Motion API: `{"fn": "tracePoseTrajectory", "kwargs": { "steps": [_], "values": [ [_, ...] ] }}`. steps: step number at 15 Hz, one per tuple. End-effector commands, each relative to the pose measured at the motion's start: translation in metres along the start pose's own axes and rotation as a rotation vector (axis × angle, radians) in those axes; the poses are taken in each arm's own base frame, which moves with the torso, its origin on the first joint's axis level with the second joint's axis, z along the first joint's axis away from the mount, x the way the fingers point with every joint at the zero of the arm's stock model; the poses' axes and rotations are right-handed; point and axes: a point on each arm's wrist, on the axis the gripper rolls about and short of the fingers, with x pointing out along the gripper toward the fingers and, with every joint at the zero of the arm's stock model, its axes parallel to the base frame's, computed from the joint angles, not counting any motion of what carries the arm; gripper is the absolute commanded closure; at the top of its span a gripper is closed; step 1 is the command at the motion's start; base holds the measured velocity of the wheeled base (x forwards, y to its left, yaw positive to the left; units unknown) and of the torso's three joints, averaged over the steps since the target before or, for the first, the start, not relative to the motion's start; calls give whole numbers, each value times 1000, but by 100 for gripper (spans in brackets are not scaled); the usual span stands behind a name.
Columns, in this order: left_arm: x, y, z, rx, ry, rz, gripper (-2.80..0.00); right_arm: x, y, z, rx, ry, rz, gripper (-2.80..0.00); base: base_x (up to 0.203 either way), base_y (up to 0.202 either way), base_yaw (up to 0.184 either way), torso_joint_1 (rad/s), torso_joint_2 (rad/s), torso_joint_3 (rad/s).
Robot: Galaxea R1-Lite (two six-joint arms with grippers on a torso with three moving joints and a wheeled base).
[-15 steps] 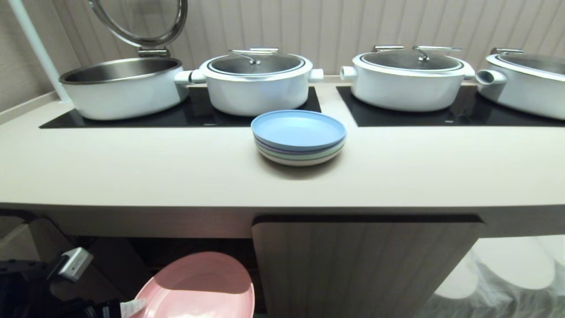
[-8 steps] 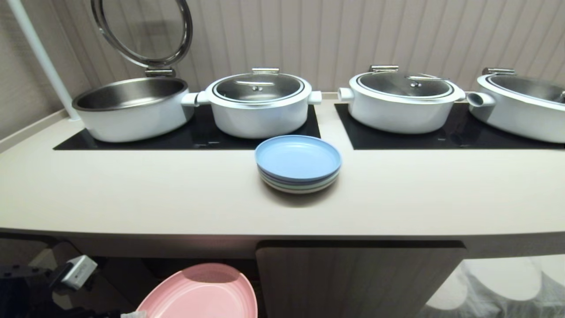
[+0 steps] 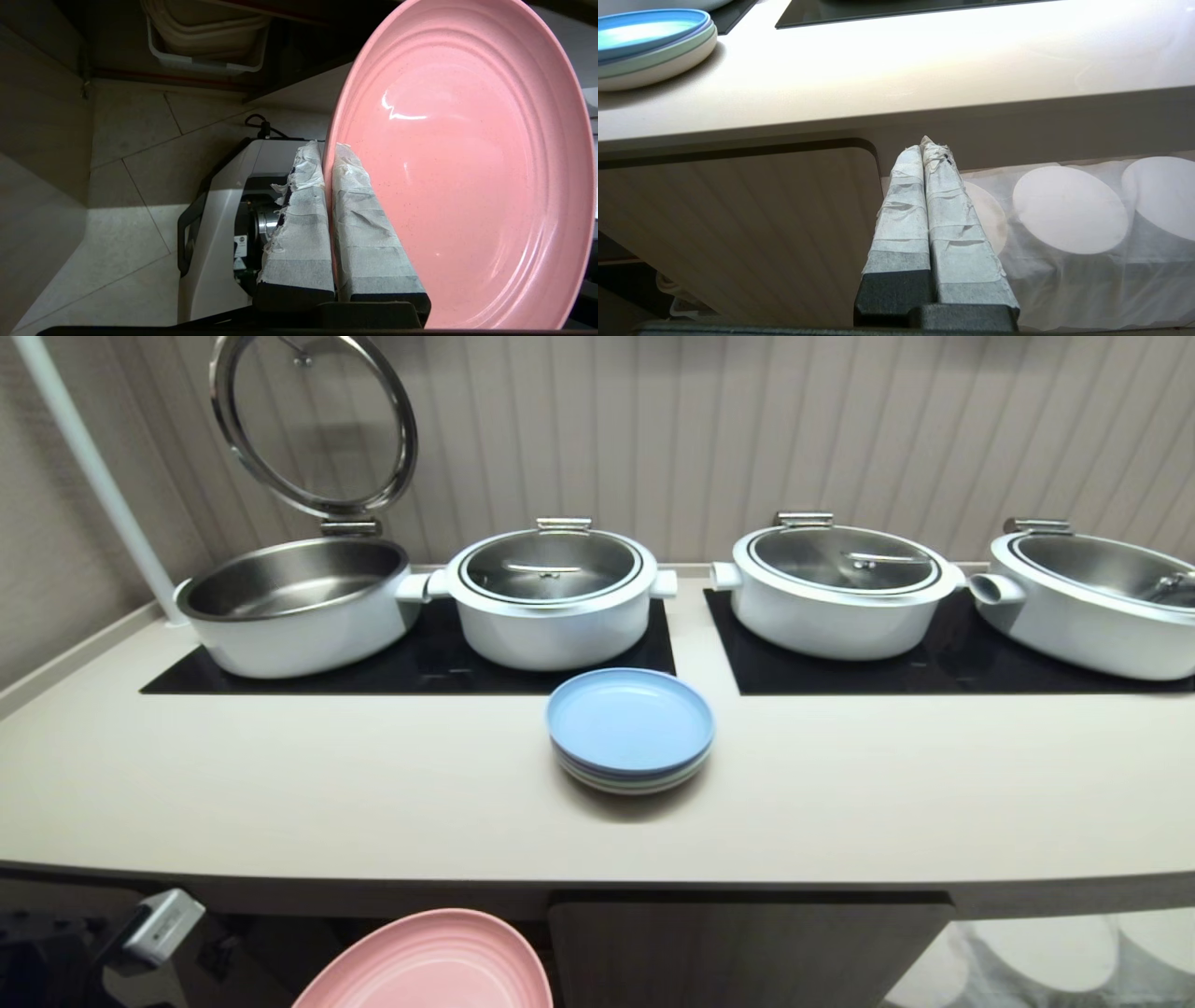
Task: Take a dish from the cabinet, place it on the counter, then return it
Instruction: Place it on the table
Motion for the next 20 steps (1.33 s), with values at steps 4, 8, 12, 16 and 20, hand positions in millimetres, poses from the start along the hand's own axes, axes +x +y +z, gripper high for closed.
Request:
{"fn": "tracePoseTrajectory", "kwargs": {
  "steps": [4, 8, 12, 16, 20],
  "values": [
    [-2, -1, 0, 2, -14, -7, 0, 0, 0, 0, 0, 0, 0, 0, 0, 0, 0, 168, -349, -186],
    [-3, -1, 0, 4, -20, -8, 0, 0, 0, 0, 0, 0, 0, 0, 0, 0, 0, 157, -321, -168],
    [-3, -1, 0, 4, -20, -7, 0, 0, 0, 0, 0, 0, 0, 0, 0, 0, 0, 105, -227, -109],
    [-3, -1, 0, 5, -27, -7, 0, 0, 0, 0, 3, 1, 0, 0, 0, 0, 0, 5, -7, -4],
    [-5, -1, 0, 7, -37, -7, 0, 0, 0, 0, 3, 0, 0, 0, 0, 0, 0, 0, 0, 0]
  ]
}}
